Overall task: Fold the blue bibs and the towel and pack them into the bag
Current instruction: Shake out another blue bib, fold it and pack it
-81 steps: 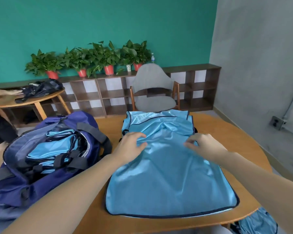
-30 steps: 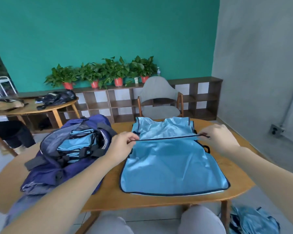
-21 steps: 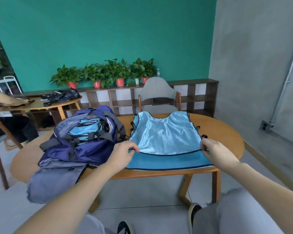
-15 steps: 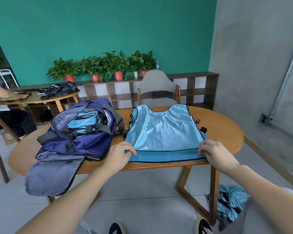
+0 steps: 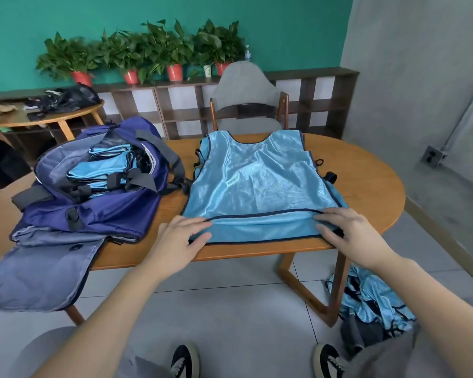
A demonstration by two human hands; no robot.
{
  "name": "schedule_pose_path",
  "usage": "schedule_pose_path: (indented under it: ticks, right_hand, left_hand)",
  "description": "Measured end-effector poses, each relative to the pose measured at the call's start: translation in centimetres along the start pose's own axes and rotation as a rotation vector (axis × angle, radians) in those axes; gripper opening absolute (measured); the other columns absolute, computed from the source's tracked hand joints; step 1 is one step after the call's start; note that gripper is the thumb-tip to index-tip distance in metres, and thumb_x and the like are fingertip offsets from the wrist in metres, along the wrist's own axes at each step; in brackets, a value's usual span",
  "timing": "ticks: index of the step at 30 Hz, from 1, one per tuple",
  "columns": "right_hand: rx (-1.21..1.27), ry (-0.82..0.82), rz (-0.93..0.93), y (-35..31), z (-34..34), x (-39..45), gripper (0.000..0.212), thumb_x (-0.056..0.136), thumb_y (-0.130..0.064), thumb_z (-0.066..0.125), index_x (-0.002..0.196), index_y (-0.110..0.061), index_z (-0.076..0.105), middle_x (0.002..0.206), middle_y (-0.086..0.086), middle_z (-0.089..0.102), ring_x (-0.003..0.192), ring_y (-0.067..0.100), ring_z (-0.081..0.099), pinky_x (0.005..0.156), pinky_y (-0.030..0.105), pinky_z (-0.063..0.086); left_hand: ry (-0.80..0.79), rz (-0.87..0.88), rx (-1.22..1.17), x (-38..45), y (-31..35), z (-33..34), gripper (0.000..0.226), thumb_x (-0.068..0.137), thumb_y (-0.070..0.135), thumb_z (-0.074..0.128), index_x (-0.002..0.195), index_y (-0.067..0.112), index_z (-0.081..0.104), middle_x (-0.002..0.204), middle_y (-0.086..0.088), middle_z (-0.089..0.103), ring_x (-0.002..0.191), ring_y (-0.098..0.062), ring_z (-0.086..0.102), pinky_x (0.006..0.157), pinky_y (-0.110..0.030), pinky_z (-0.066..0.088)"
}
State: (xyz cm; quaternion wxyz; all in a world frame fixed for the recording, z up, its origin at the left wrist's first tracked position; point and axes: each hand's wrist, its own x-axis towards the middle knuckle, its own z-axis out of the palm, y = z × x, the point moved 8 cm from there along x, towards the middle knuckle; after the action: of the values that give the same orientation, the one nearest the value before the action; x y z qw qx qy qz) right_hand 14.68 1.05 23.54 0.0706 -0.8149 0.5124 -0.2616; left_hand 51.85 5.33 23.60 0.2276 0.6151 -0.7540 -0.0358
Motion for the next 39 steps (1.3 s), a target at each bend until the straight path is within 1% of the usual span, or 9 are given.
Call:
schedule_pose_path:
  ticks: [7,12,14,16,22,26,29,35,39]
  right_hand:
    - [-0.014,-0.111,0.099,2.3,1.6,5.9,0.041,0.101,-0.046,0.053,0.136,-0.028,0.062,0.146,-0.002,0.055,0.137,0.019,0.046,0.116,0.041,0.035]
    - [-0.036,0.053,0.058,1.5,0.2,6.9,0.041,0.089,-0.061,0.055,0.106,-0.029,0.074,0.110,-0.016,0.067,0.116,0.010,0.054,0.112,0.039,0.027]
    - [0.017,0.103,0.013,0.9,-0.4,6.5,0.042,0.081,-0.063,0.063,0.105,-0.030,0.074,0.108,-0.022,0.062,0.114,0.002,0.049,0.114,0.035,0.020]
    - [0.117,0.099,-0.006,0.4,-0.8,6.0,0.046,0.072,-0.059,0.075,0.107,-0.028,0.076,0.112,-0.023,0.061,0.117,0.000,0.050,0.112,0.032,0.028]
    - [0.207,0.028,-0.068,0.8,-0.9,4.9,0.045,0.067,-0.047,0.084,0.106,-0.025,0.079,0.117,-0.012,0.068,0.119,0.004,0.058,0.107,0.023,0.042]
    - [0.169,-0.034,-0.086,1.4,-1.3,4.4,0.030,0.080,-0.055,0.077,0.098,-0.031,0.080,0.113,-0.017,0.069,0.111,-0.004,0.060,0.097,0.007,0.039]
    - [0.148,-0.056,-0.099,1.1,-1.6,4.2,0.023,0.086,-0.054,0.072,0.096,-0.034,0.079,0.109,-0.019,0.069,0.108,0.001,0.062,0.093,0.011,0.044]
    - [0.033,-0.088,-0.203,0.0,-1.6,4.3,0.041,0.087,-0.053,0.058,0.101,-0.022,0.081,0.107,-0.013,0.070,0.102,0.000,0.062,0.097,0.020,0.046]
    - [-0.008,-0.030,-0.261,-0.6,-1.5,4.5,0.029,0.094,-0.041,0.059,0.097,-0.020,0.079,0.103,-0.009,0.072,0.096,0.009,0.066,0.093,0.030,0.049]
  left_hand:
    - [-0.048,-0.056,0.035,6.9,-2.0,1.2,0.038,0.104,0.049,0.045,0.139,0.042,0.058,0.148,0.017,0.052,0.141,-0.012,0.035,0.111,-0.040,0.022]
    - [0.169,0.009,-0.062,7.1,-2.6,0.1,0.017,0.094,0.029,0.071,0.110,0.031,0.078,0.117,0.015,0.072,0.118,-0.011,0.059,0.103,-0.041,0.034]
    - [0.285,0.025,-0.100,6.4,-2.5,-1.0,0.016,0.090,0.022,0.076,0.104,0.029,0.080,0.110,0.021,0.068,0.111,-0.002,0.058,0.100,-0.036,0.031]
    - [0.349,0.045,-0.158,5.8,-1.6,-1.9,0.016,0.086,0.026,0.081,0.102,0.027,0.081,0.108,0.024,0.065,0.107,0.008,0.051,0.102,-0.035,0.031]
    - [0.207,0.093,-0.240,5.0,-0.3,-1.5,0.041,0.070,0.056,0.085,0.098,0.025,0.082,0.106,0.021,0.069,0.106,0.004,0.060,0.104,-0.029,0.044]
    - [0.094,0.062,-0.290,4.5,-1.3,-1.1,0.036,0.069,0.050,0.082,0.095,0.025,0.083,0.103,0.016,0.073,0.104,0.004,0.064,0.100,-0.021,0.047]
    - [0.054,0.072,-0.282,4.3,-1.4,-1.1,0.028,0.076,0.043,0.082,0.097,0.024,0.083,0.105,0.013,0.074,0.105,0.002,0.065,0.100,-0.018,0.047]
    - [0.032,0.101,-0.224,4.2,-1.0,-1.2,0.025,0.079,0.016,0.085,0.103,0.021,0.082,0.108,0.010,0.075,0.107,-0.001,0.065,0.103,-0.020,0.047]
    - [0.012,0.088,-0.158,4.4,-1.6,-1.5,0.027,0.081,0.007,0.079,0.106,0.020,0.081,0.112,0.009,0.074,0.107,0.001,0.065,0.103,-0.012,0.043]
